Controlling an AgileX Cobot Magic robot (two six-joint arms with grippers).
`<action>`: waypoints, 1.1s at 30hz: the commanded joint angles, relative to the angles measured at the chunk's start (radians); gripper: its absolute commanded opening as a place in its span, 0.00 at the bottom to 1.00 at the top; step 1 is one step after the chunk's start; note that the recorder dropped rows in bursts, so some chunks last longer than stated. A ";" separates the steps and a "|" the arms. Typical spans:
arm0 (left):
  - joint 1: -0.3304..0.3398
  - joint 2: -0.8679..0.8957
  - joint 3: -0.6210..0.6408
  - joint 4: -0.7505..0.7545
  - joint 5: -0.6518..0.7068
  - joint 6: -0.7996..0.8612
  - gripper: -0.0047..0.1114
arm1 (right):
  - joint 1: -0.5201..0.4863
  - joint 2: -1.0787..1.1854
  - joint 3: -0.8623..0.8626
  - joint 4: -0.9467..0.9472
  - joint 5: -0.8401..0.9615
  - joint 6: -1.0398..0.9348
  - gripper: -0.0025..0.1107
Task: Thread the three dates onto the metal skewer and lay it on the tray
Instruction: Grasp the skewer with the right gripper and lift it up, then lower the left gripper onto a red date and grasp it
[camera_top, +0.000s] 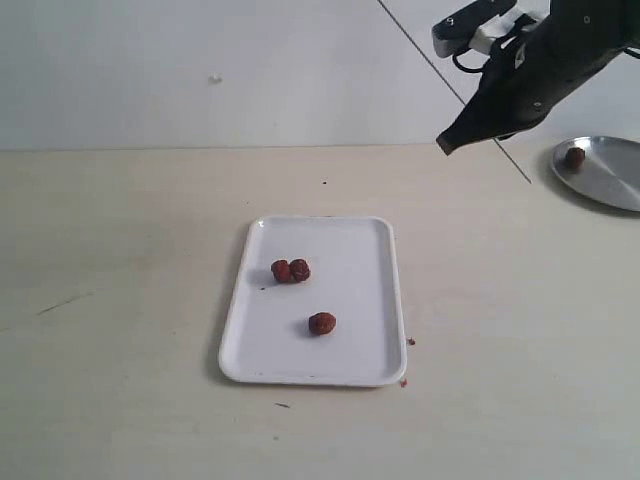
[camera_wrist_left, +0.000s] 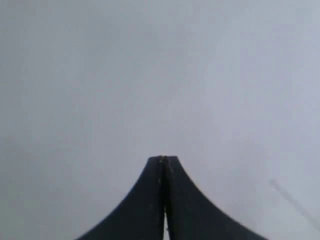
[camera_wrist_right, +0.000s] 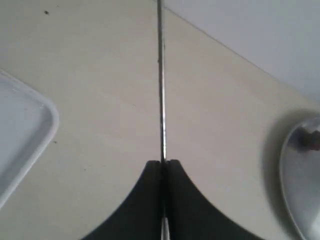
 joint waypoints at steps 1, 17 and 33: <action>-0.006 -0.002 -0.036 0.018 -0.127 -0.108 0.04 | -0.002 -0.001 -0.002 0.127 -0.053 -0.124 0.02; -0.098 1.184 -0.843 0.467 0.456 -0.155 0.05 | -0.002 -0.001 -0.002 0.127 0.005 -0.129 0.02; -0.494 2.207 -1.816 -0.278 1.354 1.067 0.60 | -0.002 -0.001 -0.002 0.127 -0.016 -0.129 0.02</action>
